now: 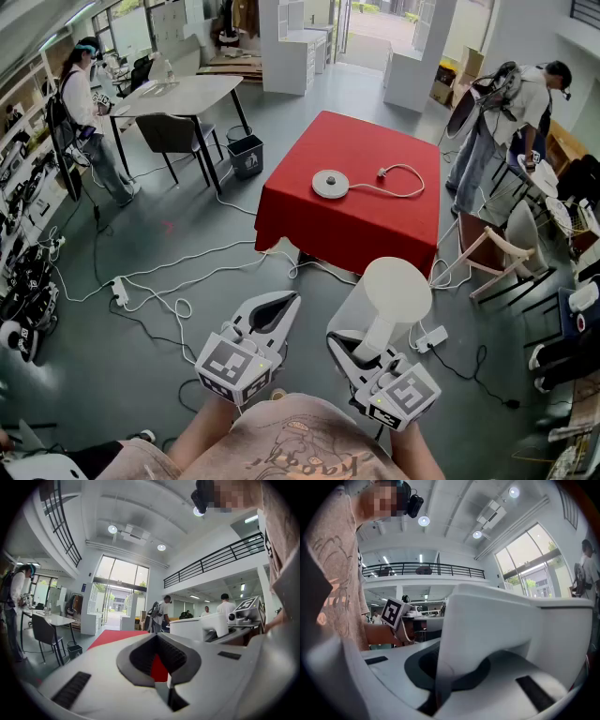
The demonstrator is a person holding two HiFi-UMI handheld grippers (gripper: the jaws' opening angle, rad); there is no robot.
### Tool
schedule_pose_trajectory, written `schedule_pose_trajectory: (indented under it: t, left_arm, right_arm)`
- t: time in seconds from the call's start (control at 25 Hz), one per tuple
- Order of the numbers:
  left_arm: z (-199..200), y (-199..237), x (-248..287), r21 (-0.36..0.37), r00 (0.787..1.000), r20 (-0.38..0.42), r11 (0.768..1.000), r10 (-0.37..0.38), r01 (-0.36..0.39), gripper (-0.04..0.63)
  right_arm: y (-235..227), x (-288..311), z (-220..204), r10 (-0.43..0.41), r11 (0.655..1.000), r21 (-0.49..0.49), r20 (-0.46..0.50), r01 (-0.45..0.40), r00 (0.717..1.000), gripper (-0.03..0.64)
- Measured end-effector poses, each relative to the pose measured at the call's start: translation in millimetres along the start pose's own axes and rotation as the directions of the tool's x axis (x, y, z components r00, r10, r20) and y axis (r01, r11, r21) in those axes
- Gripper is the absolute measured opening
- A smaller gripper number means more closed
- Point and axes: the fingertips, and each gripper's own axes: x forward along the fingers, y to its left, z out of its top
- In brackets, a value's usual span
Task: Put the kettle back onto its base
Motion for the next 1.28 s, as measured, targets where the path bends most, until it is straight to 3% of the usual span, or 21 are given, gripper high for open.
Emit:
schedule_pose_trajectory:
  t: [1.28]
  left_arm:
    - [-14,33,-22,0.012,0.996,-0.032,0.996,-0.088,0.088,-0.012]
  right_arm:
    - [20,47,-7,-0.047,0.998,0.039,0.001,0.047,0.999,0.003]
